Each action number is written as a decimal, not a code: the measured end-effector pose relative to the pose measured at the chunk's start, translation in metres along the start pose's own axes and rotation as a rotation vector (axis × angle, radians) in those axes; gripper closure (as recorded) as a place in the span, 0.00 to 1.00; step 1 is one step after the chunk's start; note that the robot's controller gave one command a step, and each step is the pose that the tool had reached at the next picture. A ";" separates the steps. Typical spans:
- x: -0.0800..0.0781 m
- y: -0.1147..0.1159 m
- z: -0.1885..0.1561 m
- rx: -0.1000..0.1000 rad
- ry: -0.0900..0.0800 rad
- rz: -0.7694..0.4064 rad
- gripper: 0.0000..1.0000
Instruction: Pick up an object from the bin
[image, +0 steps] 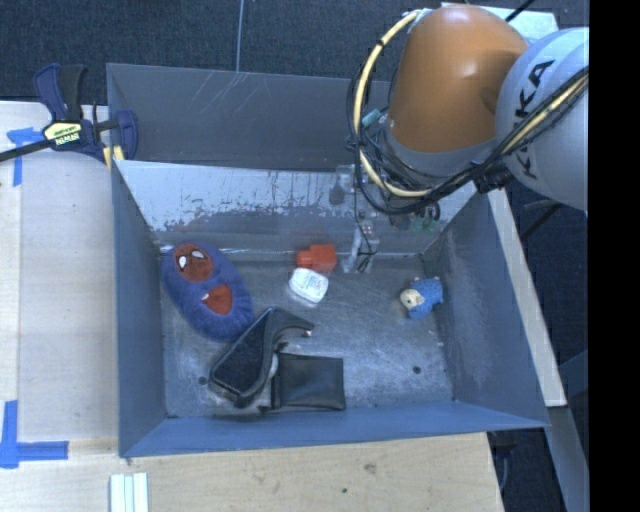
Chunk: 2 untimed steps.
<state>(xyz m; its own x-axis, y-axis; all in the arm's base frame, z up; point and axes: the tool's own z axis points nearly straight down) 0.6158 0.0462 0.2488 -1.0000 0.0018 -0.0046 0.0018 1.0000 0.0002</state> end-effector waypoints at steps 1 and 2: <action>0.039 0.117 0.090 -0.003 0.008 -0.142 0.00; 0.003 0.121 0.165 -0.002 -0.005 -0.123 0.00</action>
Offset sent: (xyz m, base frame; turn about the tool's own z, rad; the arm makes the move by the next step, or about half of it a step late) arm -0.0366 0.1117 -0.0869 -0.1332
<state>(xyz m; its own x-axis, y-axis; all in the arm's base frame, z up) 0.6138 0.1670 0.0840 -0.9926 -0.1207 -0.0093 -0.1207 0.9927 0.0018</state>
